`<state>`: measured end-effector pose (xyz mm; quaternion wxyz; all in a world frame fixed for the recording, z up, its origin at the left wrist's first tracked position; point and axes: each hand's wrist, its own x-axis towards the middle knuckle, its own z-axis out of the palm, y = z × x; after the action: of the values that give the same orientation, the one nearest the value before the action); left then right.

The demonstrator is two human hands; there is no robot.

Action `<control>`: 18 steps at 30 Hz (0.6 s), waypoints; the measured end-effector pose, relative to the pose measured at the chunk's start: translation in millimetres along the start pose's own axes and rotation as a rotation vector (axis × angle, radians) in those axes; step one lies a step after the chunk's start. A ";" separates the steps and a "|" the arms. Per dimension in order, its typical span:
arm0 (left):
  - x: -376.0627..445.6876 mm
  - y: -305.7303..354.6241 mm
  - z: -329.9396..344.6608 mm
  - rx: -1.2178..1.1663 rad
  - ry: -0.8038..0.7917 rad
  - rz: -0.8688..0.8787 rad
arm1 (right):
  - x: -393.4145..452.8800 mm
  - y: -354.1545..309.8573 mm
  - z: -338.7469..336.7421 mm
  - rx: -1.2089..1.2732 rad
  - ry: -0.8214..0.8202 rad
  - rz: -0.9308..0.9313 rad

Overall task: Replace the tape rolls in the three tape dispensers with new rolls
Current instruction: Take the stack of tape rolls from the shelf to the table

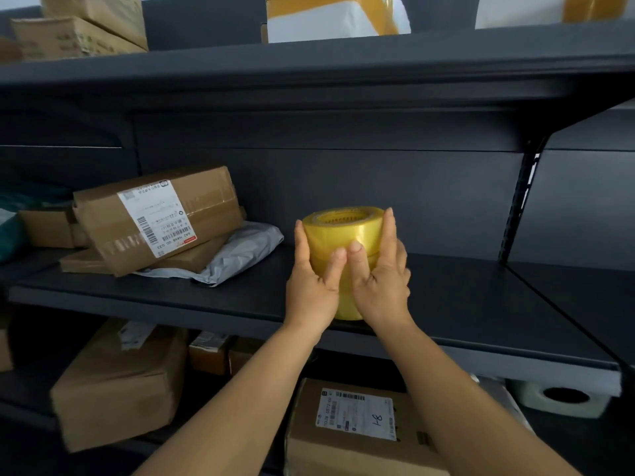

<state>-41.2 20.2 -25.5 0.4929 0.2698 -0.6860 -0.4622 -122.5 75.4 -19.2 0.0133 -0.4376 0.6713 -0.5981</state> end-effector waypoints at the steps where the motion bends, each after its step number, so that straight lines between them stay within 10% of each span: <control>1: -5.2 4.1 1.6 -0.008 0.008 0.007 | -3.1 -2.2 -4.2 0.011 -0.001 -0.011; 18: -119.3 59.0 14.5 0.038 -0.017 0.092 | -101.0 -25.9 -81.1 0.099 0.058 -0.043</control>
<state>-5.6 149.3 -24.5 0.5027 0.2433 -0.7105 -0.4280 -89.3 203.1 -26.1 0.0026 -0.4333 0.6313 -0.6432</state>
